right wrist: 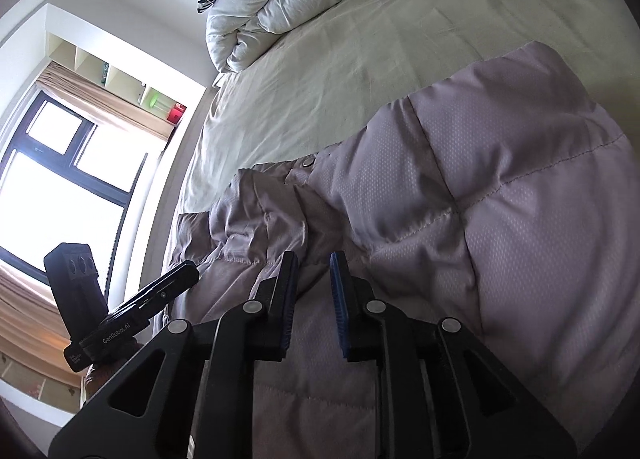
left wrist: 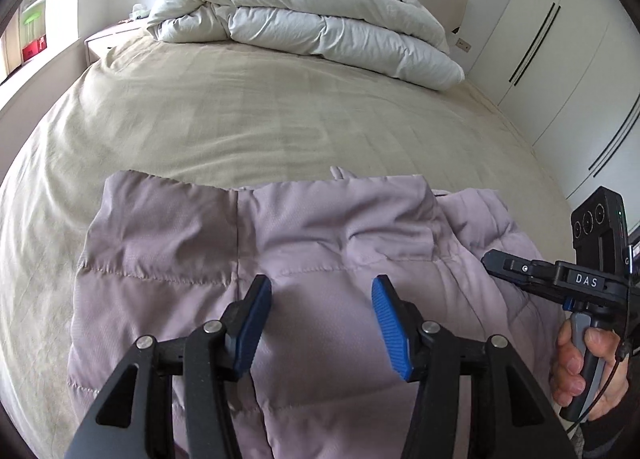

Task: Fold large clothes

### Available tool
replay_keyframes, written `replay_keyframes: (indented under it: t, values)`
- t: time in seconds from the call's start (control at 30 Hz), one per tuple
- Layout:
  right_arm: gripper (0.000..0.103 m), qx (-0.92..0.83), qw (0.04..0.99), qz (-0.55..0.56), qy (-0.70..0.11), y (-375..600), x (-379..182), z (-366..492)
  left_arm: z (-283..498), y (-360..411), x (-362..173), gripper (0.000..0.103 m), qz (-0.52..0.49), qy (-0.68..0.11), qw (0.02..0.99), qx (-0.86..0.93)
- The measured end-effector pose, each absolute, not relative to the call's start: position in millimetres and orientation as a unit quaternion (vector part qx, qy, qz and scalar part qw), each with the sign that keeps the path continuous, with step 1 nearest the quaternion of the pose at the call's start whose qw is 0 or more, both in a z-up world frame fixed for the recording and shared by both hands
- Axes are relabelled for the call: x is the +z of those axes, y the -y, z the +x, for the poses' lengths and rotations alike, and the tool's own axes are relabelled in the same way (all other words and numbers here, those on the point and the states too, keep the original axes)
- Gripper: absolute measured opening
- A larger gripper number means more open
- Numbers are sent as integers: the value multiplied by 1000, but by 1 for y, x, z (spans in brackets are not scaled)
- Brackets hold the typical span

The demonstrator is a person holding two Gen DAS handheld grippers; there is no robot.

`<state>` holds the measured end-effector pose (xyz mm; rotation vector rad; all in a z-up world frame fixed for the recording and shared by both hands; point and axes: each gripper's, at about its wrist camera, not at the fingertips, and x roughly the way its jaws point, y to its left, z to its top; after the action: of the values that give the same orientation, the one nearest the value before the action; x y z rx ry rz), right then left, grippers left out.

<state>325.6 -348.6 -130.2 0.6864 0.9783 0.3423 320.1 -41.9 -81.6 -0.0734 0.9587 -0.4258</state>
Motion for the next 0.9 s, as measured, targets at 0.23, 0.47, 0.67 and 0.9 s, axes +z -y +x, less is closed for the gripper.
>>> replay_keyframes:
  t: [0.23,0.47,0.67,0.9]
  values:
    - [17,141,820,292,-472,383,-122,262,295,27,-97,66,-4,-466,867,-176]
    - [2,109,816,322,-468,409,-155,249,301,36,-117,73,23,-464,872,-152]
    - [0,102,814,343,-459,416,-175,252,310,35,-129,76,16,-456,876,-157]
    - [0,97,829,324,-446,410,-179,246,317,32,-135,79,-2,-453,876,-165]
